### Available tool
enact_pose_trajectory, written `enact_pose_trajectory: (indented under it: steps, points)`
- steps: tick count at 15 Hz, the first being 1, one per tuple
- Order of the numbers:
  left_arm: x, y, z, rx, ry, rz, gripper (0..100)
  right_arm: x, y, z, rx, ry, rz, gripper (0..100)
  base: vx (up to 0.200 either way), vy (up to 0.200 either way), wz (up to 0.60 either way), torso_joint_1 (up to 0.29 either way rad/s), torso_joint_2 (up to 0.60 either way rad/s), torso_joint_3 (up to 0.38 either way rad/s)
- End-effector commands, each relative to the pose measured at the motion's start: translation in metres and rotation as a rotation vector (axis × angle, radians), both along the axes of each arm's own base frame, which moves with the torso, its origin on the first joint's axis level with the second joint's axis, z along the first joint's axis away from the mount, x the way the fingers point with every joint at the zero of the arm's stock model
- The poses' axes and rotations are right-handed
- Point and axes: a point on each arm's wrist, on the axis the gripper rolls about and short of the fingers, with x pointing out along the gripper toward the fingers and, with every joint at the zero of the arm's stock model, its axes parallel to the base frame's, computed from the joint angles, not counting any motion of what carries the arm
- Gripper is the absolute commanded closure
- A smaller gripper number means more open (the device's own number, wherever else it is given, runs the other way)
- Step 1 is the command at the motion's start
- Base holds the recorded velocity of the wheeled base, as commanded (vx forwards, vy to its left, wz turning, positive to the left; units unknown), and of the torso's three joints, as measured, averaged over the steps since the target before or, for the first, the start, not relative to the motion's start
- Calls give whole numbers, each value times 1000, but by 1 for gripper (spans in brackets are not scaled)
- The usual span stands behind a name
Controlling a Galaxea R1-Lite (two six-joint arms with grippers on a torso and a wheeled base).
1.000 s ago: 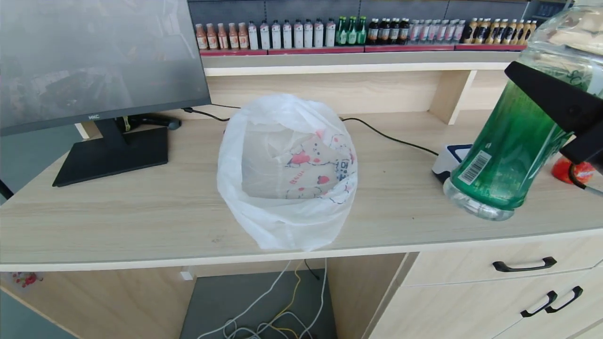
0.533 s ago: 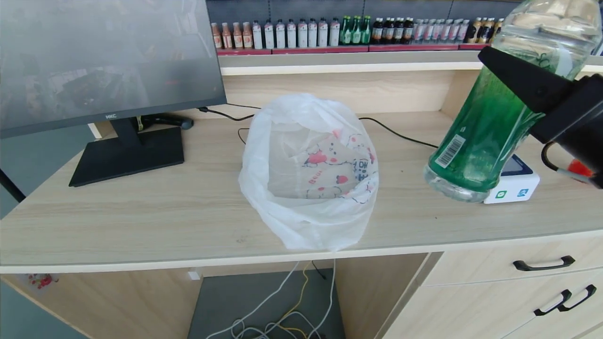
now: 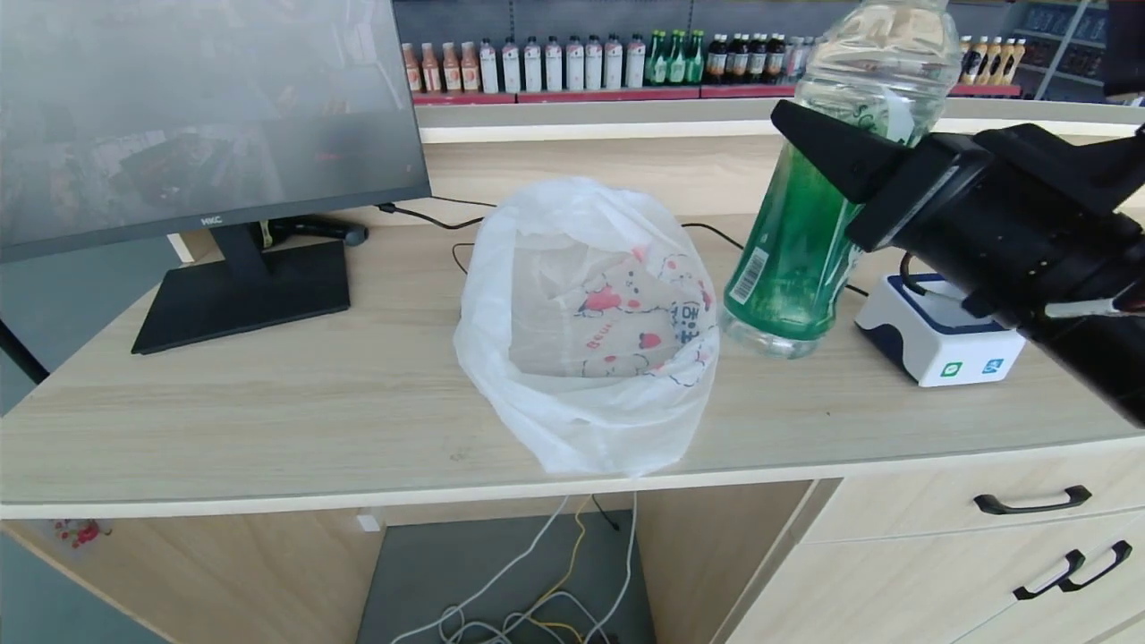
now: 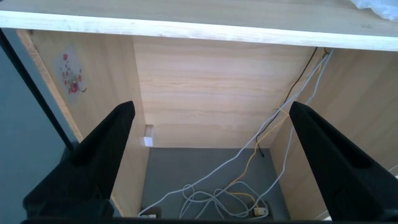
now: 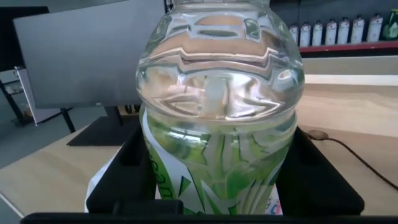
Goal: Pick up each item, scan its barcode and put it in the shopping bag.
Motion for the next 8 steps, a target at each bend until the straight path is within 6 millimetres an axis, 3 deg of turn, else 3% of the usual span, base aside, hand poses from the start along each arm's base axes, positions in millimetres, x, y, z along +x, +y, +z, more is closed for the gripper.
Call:
enact_pose_trajectory:
  steps: [1,3,8]
  points:
    - [0,0,0,0,1,0,0,36,26,-8,-23,34,-2,100,0,0,0,0,0,0]
    - [0,0,0,0,1,0,0,46,52,-21,-70,38,26,100,0,0,0,0,0,0]
    - [0,0,0,0,1,0,0,62,68,-21,-62,13,34,100,0,0,0,0,0,0]
